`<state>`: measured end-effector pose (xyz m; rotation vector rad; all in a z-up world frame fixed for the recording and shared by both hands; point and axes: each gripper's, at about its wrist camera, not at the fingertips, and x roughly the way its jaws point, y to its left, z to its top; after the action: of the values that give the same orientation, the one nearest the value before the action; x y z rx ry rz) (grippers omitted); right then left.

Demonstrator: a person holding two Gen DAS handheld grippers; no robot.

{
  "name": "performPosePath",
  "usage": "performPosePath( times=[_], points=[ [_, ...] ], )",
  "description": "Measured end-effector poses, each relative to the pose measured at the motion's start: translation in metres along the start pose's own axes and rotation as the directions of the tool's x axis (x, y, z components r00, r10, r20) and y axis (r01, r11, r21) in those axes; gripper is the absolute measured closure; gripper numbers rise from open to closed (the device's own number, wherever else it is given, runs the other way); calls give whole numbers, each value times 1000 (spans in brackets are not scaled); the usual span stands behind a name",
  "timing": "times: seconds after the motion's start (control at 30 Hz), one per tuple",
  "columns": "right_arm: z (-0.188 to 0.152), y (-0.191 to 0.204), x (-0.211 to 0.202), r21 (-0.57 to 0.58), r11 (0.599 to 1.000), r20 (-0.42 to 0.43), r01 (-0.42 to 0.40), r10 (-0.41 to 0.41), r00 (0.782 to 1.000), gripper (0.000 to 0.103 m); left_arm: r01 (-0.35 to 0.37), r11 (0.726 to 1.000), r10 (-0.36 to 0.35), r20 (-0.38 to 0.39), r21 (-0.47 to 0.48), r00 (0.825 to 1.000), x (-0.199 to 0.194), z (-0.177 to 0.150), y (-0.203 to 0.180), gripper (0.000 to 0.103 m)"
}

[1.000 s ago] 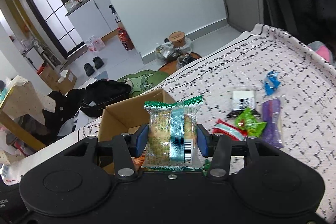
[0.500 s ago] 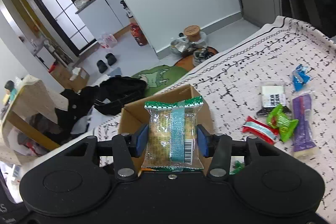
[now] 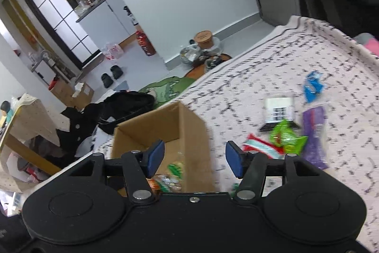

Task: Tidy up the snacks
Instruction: 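Carry both snacks over the cardboard box and open both tools inside, then move both tools back from the box over the remaining snacks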

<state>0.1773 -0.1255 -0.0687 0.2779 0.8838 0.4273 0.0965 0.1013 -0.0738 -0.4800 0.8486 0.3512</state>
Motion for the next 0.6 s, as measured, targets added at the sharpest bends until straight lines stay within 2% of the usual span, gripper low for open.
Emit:
performPosePath(
  times=[0.3, 0.4, 0.6],
  points=[
    [6, -44, -20, 26, 998, 20, 56, -56, 998, 37, 14, 998, -16, 24, 55, 1000, -5, -5, -24, 1],
    [8, -54, -24, 31, 997, 26, 64, -65, 998, 33, 28, 997, -30, 32, 71, 999, -6, -7, -34, 0],
    [13, -79, -34, 53, 995, 35, 87, -89, 995, 33, 75, 991, -78, 23, 114, 997, -9, -13, -61, 0]
  ],
)
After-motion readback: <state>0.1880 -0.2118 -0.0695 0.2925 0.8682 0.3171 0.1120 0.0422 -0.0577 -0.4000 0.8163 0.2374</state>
